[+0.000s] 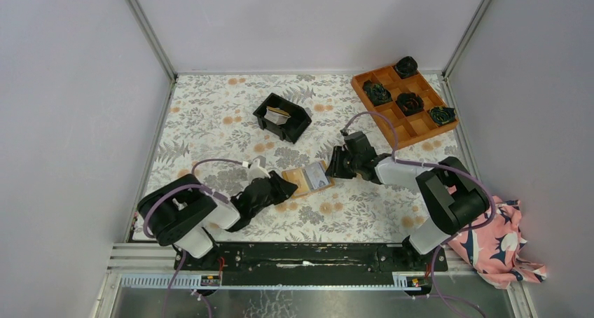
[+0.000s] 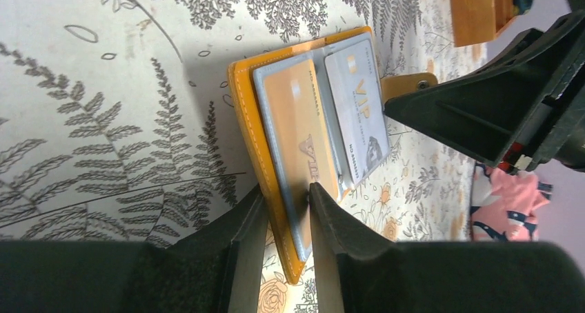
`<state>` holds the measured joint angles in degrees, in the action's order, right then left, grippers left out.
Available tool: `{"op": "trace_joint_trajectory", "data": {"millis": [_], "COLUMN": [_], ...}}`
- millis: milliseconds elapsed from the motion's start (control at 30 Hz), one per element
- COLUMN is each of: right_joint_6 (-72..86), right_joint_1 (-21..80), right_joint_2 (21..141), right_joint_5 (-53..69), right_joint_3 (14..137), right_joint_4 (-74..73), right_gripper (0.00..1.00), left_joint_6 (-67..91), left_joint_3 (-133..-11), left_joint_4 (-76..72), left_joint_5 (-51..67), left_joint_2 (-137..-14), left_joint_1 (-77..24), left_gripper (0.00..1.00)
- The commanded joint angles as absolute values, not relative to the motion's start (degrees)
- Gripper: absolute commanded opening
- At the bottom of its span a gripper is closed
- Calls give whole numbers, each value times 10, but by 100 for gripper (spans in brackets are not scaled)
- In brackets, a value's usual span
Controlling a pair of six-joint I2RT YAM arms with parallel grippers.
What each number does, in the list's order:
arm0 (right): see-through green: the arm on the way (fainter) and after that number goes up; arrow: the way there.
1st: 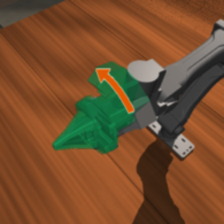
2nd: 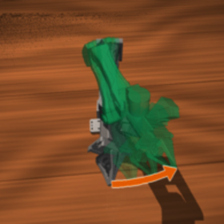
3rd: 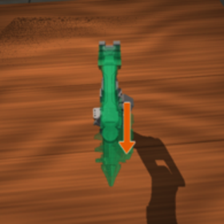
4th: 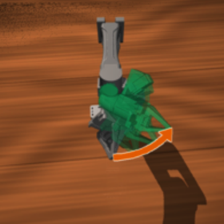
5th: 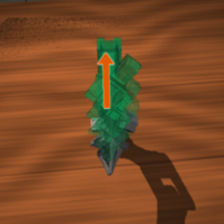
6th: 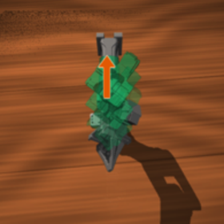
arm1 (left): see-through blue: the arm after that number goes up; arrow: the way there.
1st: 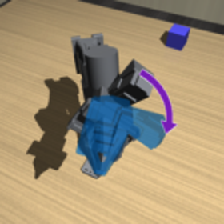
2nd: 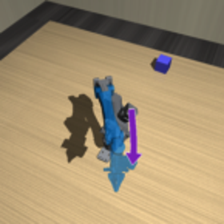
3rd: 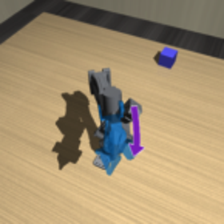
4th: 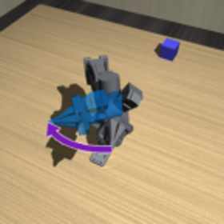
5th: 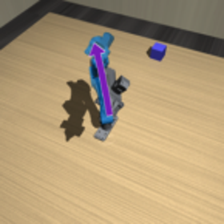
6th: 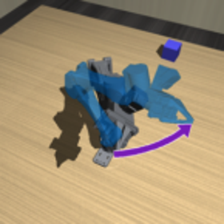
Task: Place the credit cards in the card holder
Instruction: Close the card holder at the center of the board.
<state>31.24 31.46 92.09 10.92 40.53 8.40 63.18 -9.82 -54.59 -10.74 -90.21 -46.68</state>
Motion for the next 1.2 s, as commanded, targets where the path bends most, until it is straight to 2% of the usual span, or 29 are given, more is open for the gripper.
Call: {"op": "trace_joint_trajectory", "data": {"millis": [0,433,567,800,1167], "right_joint_6": [290,272,266,261,258], "right_joint_1": [319,318,319,318,317], "right_joint_2": [890,888,889,898,917], "right_joint_5": [66,27,15,8,7], "right_joint_3": [429,435,435,437,441], "right_joint_4": [67,47,41,36,27], "right_gripper": [37,32,26,10,1], "left_joint_6": [584,557,546,537,514], "left_joint_3": [-134,-213,-242,-277,-360], "left_joint_4": [-374,-253,-223,-191,-150], "left_joint_5": [-159,-206,-219,-233,-245], "left_joint_2": [-881,-847,-844,-843,-864], "left_joint_1": [-487,-525,-534,-547,-565], "left_gripper": [35,35,35,35,36]}}
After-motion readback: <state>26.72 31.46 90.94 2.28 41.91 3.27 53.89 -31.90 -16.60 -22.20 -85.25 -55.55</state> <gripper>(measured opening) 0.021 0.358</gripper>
